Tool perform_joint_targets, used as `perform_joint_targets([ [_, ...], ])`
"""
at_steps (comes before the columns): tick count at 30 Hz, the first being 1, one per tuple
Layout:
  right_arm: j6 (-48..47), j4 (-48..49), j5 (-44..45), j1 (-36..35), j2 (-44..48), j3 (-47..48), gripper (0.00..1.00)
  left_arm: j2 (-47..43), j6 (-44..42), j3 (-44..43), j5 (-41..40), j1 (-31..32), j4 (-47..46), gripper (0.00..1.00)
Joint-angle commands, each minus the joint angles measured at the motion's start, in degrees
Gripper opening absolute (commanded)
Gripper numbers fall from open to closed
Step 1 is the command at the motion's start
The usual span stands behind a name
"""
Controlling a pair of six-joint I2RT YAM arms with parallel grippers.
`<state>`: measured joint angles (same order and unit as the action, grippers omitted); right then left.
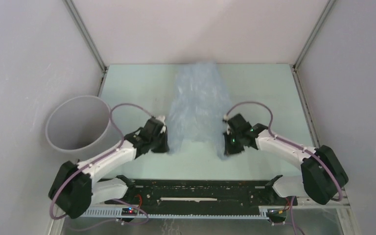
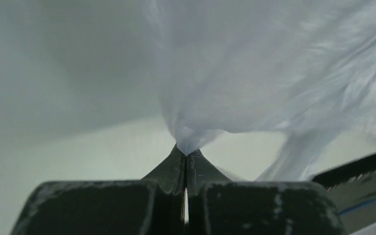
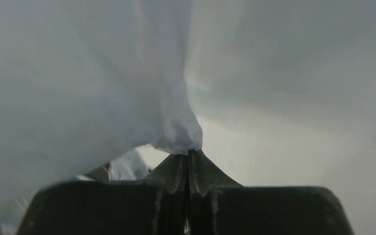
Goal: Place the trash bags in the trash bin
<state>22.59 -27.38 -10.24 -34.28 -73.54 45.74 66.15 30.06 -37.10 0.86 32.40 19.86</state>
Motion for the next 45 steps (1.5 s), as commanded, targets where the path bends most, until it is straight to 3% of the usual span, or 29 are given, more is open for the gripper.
perform_joint_targets([
  [1,0.3,-6.4,1.3,-0.2,7.0,8.4,0.0,-13.1,2.0,-3.6,-2.9,0.2,-1.6,0.0],
  [3,-2.1,-9.6,0.8,4.3,4.4,19.8,0.0,-9.2,0.6,-13.0,-1.5,-3.0,-0.9,0.0],
  [5,-4.0,-14.4,0.7,8.8,0.0,35.0,0.0,-2.2,-0.3,-27.8,3.4,-6.3,2.0,0.0],
  [10,-8.2,-31.6,2.2,11.0,-14.2,87.8,0.0,13.5,-0.4,-79.1,10.6,-8.0,9.2,0.0],
  [12,-7.8,-34.7,2.4,10.7,-16.4,101.0,0.0,14.5,0.9,-88.2,12.1,-6.8,6.3,0.0],
  [13,-7.5,-34.3,2.6,10.2,-15.2,101.8,0.0,13.2,0.8,-87.8,12.5,-5.6,3.9,0.0],
  [15,-8.3,-27.0,4.9,6.1,-7.2,87.7,0.0,6.7,-2.2,-78.0,7.3,-2.2,0.6,0.0],
  [17,-8.0,-12.4,8.2,2.7,6.3,60.0,0.0,-3.4,-3.8,-58.8,-0.9,-0.5,-1.8,0.0],
  [19,-2.8,-1.0,8.4,2.6,17.3,33.5,0.0,-9.7,-0.2,-37.6,-7.5,-1.2,-0.8,0.0],
  [21,2.8,-0.8,5.3,3.9,20.8,16.3,0.0,-11.8,3.0,-19.0,-5.0,-2.6,0.2,0.0],
  [23,5.5,-4.7,-1.4,3.6,18.1,5.7,0.0,-11.6,6.7,-4.6,2.5,-3.2,-1.3,0.0],
  [25,7.3,-8.2,-3.1,1.1,15.7,1.6,0.0,-12.1,9.9,1.3,7.7,-3.0,-0.3,0.0],
  [30,5.8,-7.7,0.3,-0.1,21.4,6.4,0.0,-19.0,7.3,-5.1,3.5,-1.2,0.8,0.0],
  [34,4.5,-8.9,0.2,3.0,21.3,12.6,0.0,-15.2,4.3,-17.4,4.7,-1.3,4.3,0.02],
  [37,5.4,-10.7,-0.3,3.2,20.9,15.0,0.0,-14.0,5.2,-20.9,6.7,-1.3,4.9,0.07],
  [39,6.0,-11.1,-0.6,3.2,21.4,15.3,0.0,-13.9,5.2,-21.9,7.1,-1.3,5.8,0.17],
  [45,5.9,-16.6,2.1,4.6,24.4,17.3,0.0,-18.6,2.5,-26.8,5.8,-1.3,14.0,0.7],
])
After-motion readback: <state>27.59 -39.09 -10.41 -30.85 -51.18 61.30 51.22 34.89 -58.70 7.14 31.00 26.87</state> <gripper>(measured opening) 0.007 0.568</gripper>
